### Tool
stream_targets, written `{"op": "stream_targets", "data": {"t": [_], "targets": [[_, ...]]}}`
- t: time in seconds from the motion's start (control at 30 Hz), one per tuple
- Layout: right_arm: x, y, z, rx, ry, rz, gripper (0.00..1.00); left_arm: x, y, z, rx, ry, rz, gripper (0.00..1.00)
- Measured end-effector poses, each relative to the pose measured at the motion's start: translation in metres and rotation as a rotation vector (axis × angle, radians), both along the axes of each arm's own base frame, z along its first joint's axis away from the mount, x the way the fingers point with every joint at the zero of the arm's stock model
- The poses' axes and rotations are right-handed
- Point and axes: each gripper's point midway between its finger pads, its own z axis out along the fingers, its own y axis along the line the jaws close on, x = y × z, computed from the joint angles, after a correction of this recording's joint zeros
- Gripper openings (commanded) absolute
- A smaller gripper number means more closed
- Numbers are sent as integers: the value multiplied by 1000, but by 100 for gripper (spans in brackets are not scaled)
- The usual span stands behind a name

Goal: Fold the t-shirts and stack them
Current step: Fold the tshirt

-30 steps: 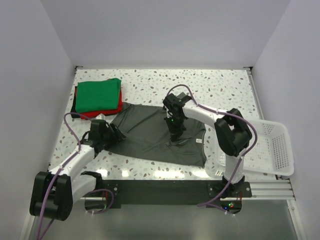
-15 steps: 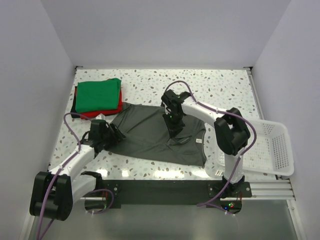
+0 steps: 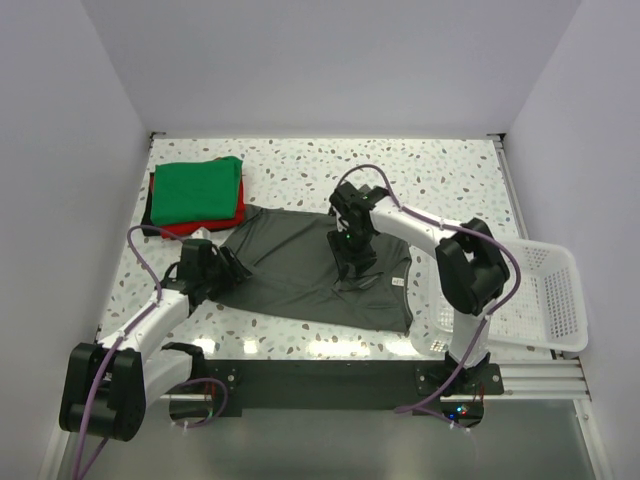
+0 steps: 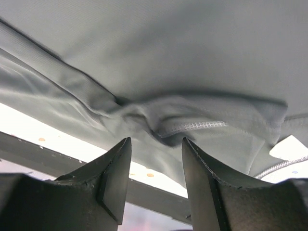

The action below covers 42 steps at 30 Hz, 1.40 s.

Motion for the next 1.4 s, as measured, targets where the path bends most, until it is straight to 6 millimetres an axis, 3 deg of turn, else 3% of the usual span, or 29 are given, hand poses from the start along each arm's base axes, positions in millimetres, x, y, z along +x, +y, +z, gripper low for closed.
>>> {"op": "stream_targets", "data": {"t": [0.17,0.43,0.53,0.57,0.7,0.8,1.03,1.2,1.3,1.4], "targets": [[-13,-14,-9,20,52,-45,48,0,0,0,0,0,0,72],[-9,3,-9,119,58,-46,37,0,0,0,0,1,0,72],[-10,5,-8,133,61,-38,30,0,0,0,0,1,0,72],[-10,6,-7,137,64,-34,20,0,0,0,0,1,0,72],[-10,7,-7,143,63,-19,3,0,0,0,0,1,0,72],[-8,8,-3,145,58,-12,2,0,0,0,0,1,0,72],[8,19,7,169,20,2,5,0,0,0,0,2,1,72],[13,22,-1,152,38,7,12,0,0,-1,0,3,1,72],[16,23,-6,143,48,12,21,0,0,-1,1,4,1,72],[19,25,-6,141,49,15,41,0,0,-1,1,3,1,72]]}}
